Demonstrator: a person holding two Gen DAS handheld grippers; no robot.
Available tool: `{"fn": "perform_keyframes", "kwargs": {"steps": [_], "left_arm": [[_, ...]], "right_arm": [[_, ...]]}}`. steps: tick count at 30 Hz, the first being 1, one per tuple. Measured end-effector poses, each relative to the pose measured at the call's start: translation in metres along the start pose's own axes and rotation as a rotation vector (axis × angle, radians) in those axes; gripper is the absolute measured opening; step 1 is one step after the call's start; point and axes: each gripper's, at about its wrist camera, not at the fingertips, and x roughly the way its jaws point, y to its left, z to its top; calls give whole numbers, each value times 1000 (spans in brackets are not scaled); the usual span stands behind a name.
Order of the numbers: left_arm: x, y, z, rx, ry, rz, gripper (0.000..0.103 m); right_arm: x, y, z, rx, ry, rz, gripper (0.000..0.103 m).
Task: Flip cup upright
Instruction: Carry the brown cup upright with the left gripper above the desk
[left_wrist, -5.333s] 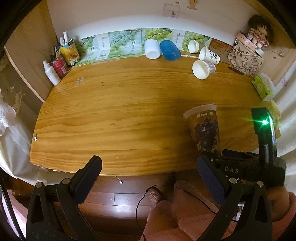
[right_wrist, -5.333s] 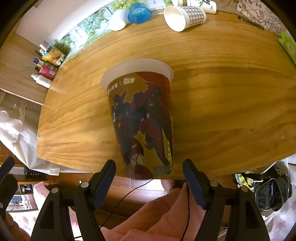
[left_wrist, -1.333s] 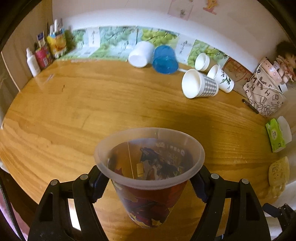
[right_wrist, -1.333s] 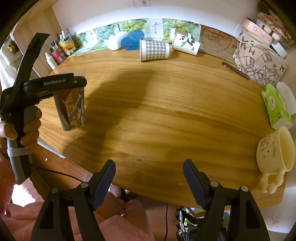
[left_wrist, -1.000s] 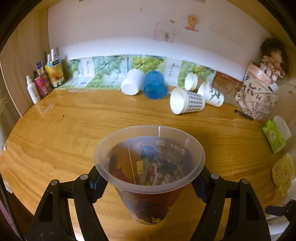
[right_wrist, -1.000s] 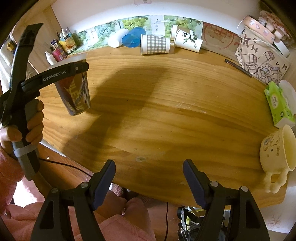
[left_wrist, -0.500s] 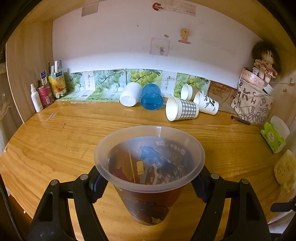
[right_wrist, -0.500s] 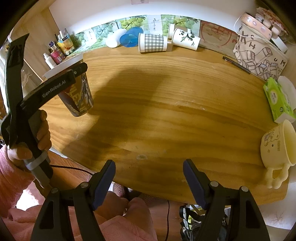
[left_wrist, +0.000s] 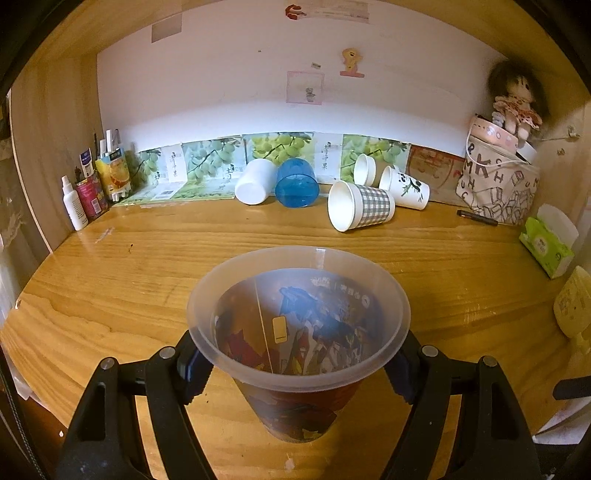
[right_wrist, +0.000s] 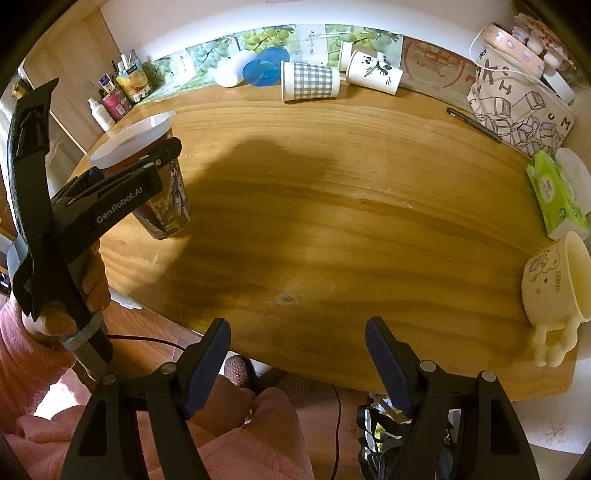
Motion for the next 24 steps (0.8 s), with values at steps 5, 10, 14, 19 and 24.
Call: {"fn": "perform_keyframes", "kwargs": {"steps": [5,10,14,19,24], "left_arm": [[-5,1,-4,5,15,-9,80],[-10,0,-9,32,33,-16,80],[-9,-3,-13,49,78,-31,79],[-7,-5,-17,54,120,-51,79],[-10,-8,-23,84,146,-58,80]], "right_arm": [[0,6,-2,-6,2,4,76],[-1,8,-3,-3,1,6,76],[-1,11,-5,4,6,4,76],[-1,14,-7,4,10,4,76],[-1,16,-11,11,14,5,76]]}}
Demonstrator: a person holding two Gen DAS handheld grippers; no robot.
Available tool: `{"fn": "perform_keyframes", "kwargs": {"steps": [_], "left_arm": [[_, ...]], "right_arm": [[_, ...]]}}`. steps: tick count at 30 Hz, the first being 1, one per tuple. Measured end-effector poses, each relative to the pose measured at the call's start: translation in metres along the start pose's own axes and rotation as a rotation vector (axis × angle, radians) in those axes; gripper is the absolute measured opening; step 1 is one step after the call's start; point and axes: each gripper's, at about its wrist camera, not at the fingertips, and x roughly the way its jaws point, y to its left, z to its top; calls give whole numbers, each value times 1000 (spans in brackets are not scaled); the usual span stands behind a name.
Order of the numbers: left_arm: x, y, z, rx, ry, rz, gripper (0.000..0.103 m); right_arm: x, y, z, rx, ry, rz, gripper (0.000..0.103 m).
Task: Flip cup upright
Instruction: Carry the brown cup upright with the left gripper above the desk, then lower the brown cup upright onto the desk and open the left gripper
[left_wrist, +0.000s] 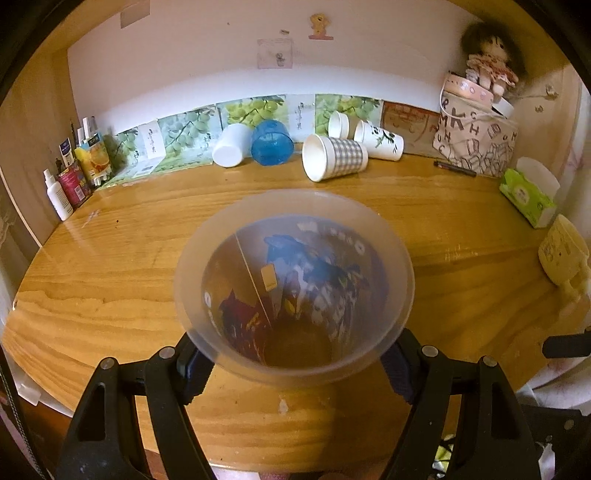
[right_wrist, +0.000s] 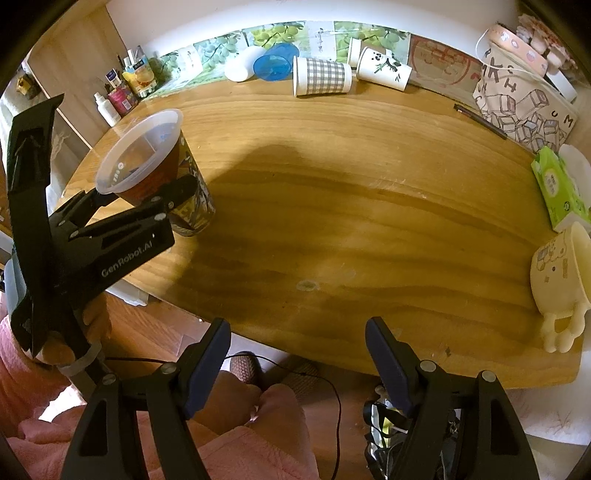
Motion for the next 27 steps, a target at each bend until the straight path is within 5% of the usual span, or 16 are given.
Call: {"fn": "perform_keyframes", "kwargs": {"steps": [16,27], "left_arm": [[-16,24,-39,-22,221,74,80],[-45,73,-33,-138,323,146,80]], "right_arm": [[19,6,-6,95,49,45,81],[3,39,15,123,-73,25,81]]}}
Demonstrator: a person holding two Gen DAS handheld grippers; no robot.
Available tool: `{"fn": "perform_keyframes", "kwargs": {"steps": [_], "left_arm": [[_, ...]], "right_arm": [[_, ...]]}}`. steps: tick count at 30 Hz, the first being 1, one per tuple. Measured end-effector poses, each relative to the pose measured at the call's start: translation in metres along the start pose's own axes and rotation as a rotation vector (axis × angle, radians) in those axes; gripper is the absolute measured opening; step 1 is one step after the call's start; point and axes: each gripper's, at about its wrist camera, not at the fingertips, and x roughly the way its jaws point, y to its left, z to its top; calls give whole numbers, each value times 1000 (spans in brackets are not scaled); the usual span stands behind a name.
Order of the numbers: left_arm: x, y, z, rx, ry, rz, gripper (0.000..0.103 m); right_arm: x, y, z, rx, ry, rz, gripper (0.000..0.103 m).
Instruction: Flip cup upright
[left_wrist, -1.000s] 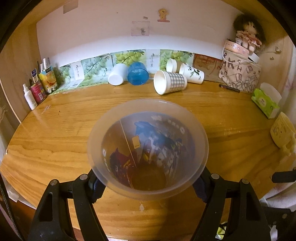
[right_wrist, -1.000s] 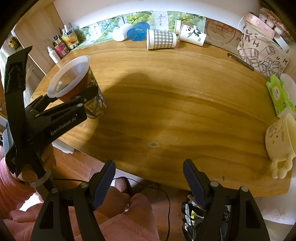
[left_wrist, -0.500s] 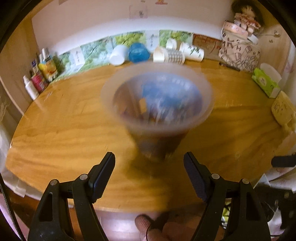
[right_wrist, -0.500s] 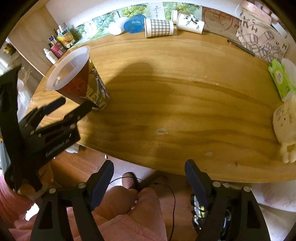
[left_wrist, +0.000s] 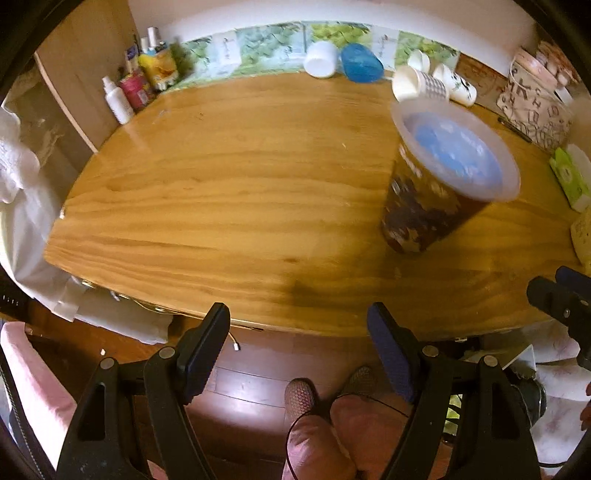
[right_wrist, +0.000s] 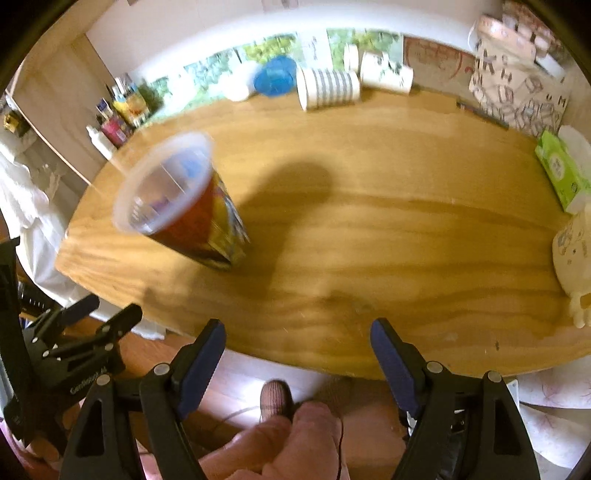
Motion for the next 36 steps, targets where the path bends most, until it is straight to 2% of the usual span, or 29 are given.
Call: {"fn": "perform_keyframes", "kwargs": {"steps": [11,20,22,25,29,36], "left_arm": [[-72,30,34,2,-80,-63,80],[-133,53,38,-29,-217,-142,89],[-139,58,34,-37,-239,-138,90],[-147,63,24,-27,-285,-87,93],[-160,76,10,-58,-342,-96,99],[-188,83,-3,-55,-476,-74,103]], "right_arm": [[-68,47,13,32,-170,15,83],[-124,84,-1,46,-314,-14,84],[-132,94,-6,32,-345,-45,87],[-141,106,-18,19,-384,-73,88],[-151,118,-34,4,-418,-96,88],[-168,136,-53,2,-500,-123,88]]}}
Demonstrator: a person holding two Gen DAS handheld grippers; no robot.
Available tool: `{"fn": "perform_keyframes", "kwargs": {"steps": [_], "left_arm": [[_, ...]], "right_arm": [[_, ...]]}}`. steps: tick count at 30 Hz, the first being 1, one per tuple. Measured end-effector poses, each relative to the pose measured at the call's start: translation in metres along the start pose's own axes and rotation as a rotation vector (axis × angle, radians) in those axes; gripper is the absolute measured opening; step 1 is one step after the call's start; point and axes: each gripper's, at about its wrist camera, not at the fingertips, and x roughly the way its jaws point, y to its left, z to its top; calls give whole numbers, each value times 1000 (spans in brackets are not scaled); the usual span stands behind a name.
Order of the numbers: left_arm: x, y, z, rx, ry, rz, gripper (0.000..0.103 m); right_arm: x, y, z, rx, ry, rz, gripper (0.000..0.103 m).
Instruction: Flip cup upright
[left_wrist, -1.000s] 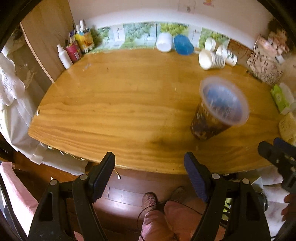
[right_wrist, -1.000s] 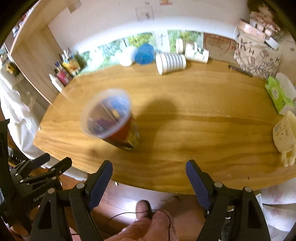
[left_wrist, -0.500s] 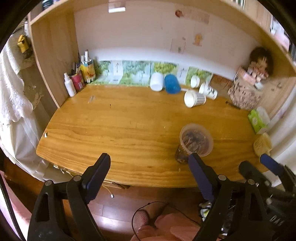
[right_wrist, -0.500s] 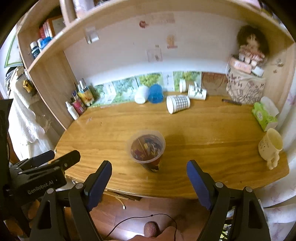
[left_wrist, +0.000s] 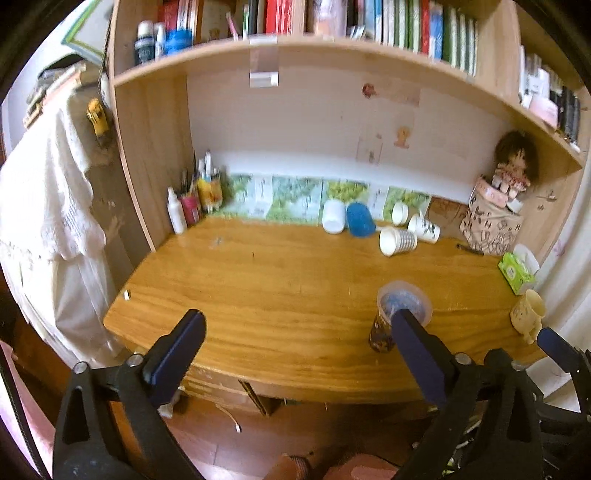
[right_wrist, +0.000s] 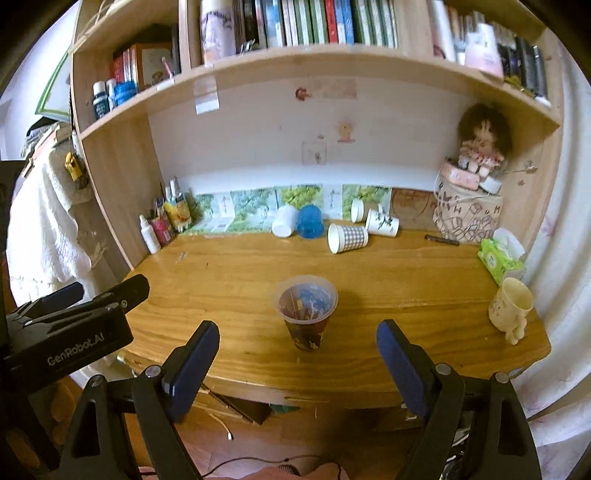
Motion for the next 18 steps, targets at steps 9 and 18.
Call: {"fn": "perform_keyframes", "kwargs": {"steps": [9,18], "left_arm": [[-20,-15,1,66,-94,10,103],[-26,-18,-3,68,-104,17,103]], "right_arm": [[-22,-12,-6,70,-67,-35,103],[-33,-25,-9,123,-98,-61,103]]}}
